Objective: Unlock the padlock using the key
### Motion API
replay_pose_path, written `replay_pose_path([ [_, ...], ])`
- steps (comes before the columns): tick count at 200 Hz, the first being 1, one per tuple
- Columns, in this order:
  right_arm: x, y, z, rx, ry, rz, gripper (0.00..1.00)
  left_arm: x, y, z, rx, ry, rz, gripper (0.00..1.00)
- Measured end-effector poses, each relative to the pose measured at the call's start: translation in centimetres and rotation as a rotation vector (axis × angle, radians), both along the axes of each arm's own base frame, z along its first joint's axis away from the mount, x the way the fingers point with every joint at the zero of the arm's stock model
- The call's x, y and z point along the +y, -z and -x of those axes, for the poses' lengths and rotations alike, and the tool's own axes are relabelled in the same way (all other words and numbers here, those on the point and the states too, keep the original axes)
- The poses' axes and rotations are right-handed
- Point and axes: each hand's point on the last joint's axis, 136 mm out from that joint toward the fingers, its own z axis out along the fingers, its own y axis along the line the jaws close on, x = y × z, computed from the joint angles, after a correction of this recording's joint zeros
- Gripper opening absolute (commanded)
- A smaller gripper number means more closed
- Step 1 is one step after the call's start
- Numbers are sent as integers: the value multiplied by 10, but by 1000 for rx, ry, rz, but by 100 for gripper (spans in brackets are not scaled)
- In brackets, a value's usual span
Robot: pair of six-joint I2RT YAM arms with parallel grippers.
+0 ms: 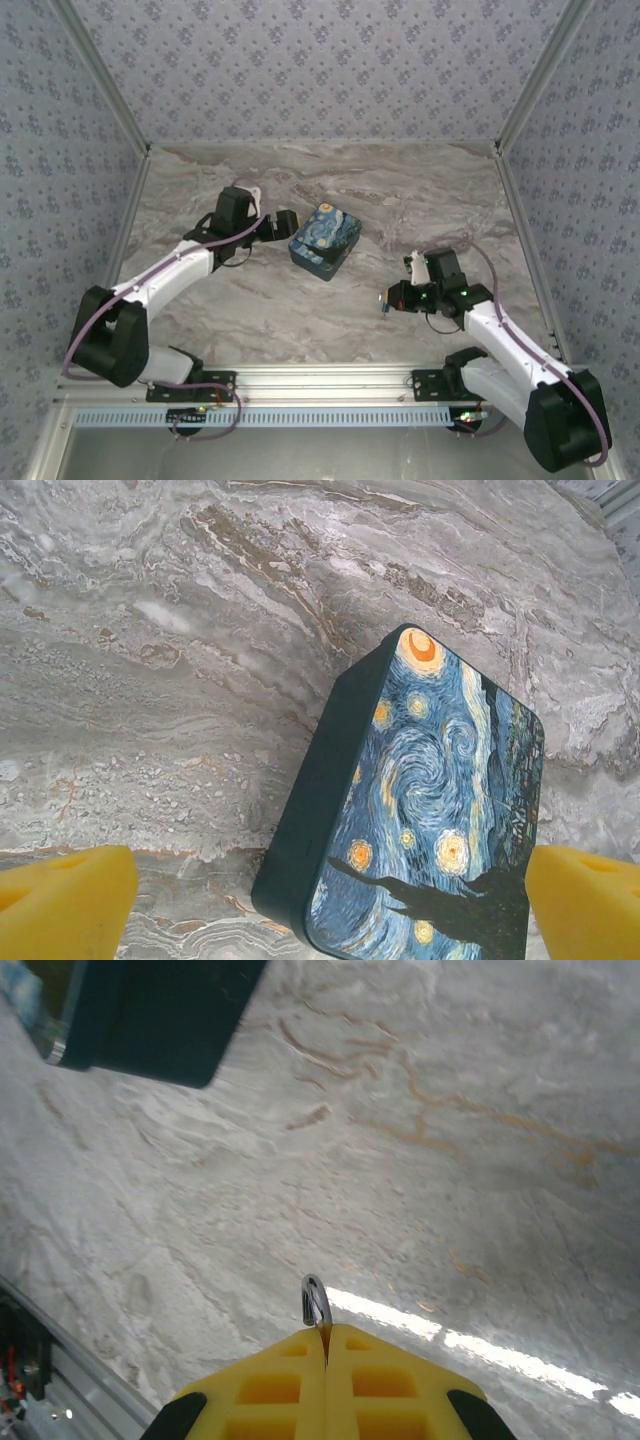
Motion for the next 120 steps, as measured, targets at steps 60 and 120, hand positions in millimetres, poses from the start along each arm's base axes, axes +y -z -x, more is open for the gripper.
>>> replay_pose_path([
  [60, 3, 36, 4, 128, -27, 76, 0, 9, -4, 15, -8, -7, -5, 99],
  [120, 10, 40, -13, 106, -39, 79, 21, 18, 0, 33, 10, -16, -1, 99],
])
